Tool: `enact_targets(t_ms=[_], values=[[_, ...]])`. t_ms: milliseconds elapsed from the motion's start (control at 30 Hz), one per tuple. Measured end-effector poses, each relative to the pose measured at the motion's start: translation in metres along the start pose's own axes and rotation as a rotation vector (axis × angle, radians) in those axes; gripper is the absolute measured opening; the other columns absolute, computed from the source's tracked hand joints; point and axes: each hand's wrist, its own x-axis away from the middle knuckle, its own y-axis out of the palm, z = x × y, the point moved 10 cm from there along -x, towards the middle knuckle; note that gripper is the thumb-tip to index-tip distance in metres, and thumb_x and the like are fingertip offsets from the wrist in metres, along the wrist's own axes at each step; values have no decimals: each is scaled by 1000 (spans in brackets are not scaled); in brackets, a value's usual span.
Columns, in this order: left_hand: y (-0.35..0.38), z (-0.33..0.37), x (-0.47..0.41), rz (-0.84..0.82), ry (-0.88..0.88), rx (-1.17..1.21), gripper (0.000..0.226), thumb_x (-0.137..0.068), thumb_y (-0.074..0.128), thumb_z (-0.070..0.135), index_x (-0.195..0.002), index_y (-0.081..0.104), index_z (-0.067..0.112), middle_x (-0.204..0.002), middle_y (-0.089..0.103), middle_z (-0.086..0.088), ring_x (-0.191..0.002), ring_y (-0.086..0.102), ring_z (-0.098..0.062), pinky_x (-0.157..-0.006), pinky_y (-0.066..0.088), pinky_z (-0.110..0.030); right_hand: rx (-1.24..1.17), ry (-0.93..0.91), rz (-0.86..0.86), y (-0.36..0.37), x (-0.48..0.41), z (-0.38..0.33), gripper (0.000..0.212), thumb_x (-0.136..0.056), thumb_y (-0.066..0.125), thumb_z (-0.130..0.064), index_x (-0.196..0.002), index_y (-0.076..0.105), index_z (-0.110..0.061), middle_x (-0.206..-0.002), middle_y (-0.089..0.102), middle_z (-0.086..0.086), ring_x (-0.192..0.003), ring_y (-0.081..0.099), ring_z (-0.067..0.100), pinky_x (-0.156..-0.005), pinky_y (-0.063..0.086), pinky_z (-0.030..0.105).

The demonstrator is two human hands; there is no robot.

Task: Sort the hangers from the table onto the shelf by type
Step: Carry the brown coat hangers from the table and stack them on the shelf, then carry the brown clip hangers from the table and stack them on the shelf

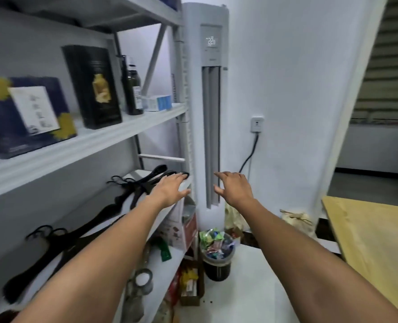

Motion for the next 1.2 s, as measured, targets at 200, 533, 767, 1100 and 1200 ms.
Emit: enact_targets(t_ms=[200,533,767,1100,1200], values=[[29,98,-59,-33,120,-10,65,-95,44,45,-148,25,12,-154,29,-7,-142,27,-22,-118,19,-34,35,149,4,-3,19,115,50,-97,40,-43,-143,38,-24,-138,52,3,-121,50,26,-104,31,37],[88,262,-119,-115,332,26,62,-97,43,44,-149,24,16,-155,27,-3,-143,25,-20,-119,17,-32,86,404,-21,-5,85,284,48,-97,40,-43,-142,39,-25,-138,52,2,-123,49,25,-103,31,36],[125,374,-130,-177,515,-1,61,-98,39,43,-150,21,15,-157,22,-3,-144,21,-18,-119,13,-31,88,607,-30,-7,156,370,48,-97,41,-42,-142,38,-25,-137,51,3,-123,48,26,-105,30,37],[188,542,-100,-287,850,59,59,-98,43,40,-148,25,14,-155,28,-3,-142,26,-19,-118,19,-32,114,948,-57,-9,301,460,48,-98,40,-41,-143,37,-25,-137,52,3,-123,47,26,-104,30,37],[209,593,-85,-318,967,53,60,-98,42,41,-149,24,15,-155,27,-3,-143,26,-19,-117,21,-34,120,1074,-58,-12,347,481,48,-98,40,-40,-144,37,-25,-139,50,3,-125,45,27,-105,30,37]])
